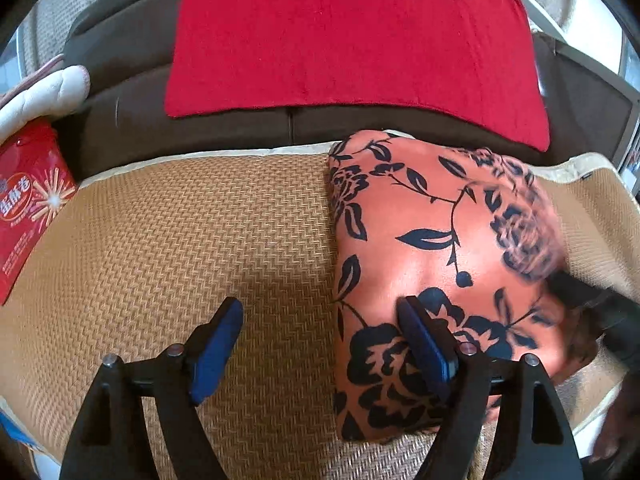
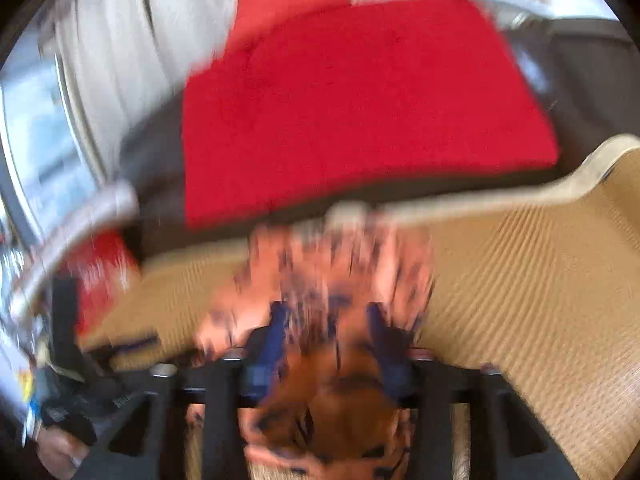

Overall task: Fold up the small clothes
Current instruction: 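Release the blouse and raise both grippers away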

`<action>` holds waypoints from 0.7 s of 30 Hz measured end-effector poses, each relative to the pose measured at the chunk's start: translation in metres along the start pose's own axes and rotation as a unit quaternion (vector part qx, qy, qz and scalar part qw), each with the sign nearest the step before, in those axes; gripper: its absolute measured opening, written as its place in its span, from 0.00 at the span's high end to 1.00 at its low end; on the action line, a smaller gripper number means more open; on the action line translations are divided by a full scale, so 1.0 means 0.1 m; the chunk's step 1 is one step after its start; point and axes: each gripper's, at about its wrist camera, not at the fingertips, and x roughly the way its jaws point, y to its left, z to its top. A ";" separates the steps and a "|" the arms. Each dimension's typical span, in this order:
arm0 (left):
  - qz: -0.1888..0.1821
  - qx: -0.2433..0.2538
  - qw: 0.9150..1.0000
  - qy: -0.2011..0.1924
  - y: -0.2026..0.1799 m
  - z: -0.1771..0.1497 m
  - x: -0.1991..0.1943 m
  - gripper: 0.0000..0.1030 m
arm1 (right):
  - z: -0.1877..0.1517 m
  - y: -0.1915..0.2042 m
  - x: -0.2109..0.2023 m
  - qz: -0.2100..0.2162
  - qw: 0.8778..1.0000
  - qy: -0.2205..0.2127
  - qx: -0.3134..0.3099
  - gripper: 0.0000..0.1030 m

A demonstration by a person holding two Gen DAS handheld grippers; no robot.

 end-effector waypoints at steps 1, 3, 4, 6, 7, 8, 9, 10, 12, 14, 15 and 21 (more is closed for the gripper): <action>0.004 0.000 1.000 -0.004 -0.05 -0.02 -0.05 0.21 | -0.04 0.01 0.08 -0.016 1.000 0.020 -0.012 0.63; 0.014 0.002 1.000 -0.024 -0.04 -0.03 -0.28 0.21 | -0.02 0.00 -0.01 -0.015 1.000 0.010 -0.004 0.64; 0.013 0.003 0.999 -0.035 -0.03 -0.03 -0.44 0.21 | -0.01 -0.03 -0.10 0.001 1.000 0.003 0.018 0.64; 0.014 0.004 0.998 -0.054 -0.10 -0.05 -0.80 0.21 | -0.05 0.03 -0.29 0.018 0.999 -0.021 0.031 0.64; 0.016 0.004 0.998 -0.065 -0.10 -0.05 -0.95 0.21 | -0.06 0.07 -0.40 0.018 0.999 -0.029 0.025 0.64; 0.022 0.004 0.997 -0.078 -0.11 -0.04 -1.14 0.19 | -0.07 0.13 -0.54 0.020 0.999 -0.039 0.015 0.63; 0.029 0.005 0.996 -0.089 -0.14 -0.01 -1.32 0.18 | -0.07 0.19 -0.62 0.023 0.999 -0.045 0.010 0.62; 0.037 0.006 0.994 -0.101 -0.16 0.00 -1.47 0.18 | -0.06 0.25 -0.77 0.025 0.998 -0.052 0.004 0.62; 0.051 0.010 0.990 -0.131 -0.19 0.04 -1.78 0.17 | -0.05 0.38 -1.01 0.028 0.998 -0.062 -0.005 0.62; 0.063 0.014 0.986 -0.157 -0.22 0.04 -2.07 0.11 | 0.01 0.51 -1.24 0.031 0.997 -0.071 -0.009 0.50; 0.068 0.016 0.983 -0.172 -0.24 0.04 -2.27 0.08 | 0.03 0.59 -1.36 0.030 0.996 -0.079 -0.010 0.35; 0.090 0.017 0.968 -0.234 -0.28 -0.01 -2.94 0.04 | 0.05 0.90 -2.02 0.023 0.992 -0.123 -0.032 0.32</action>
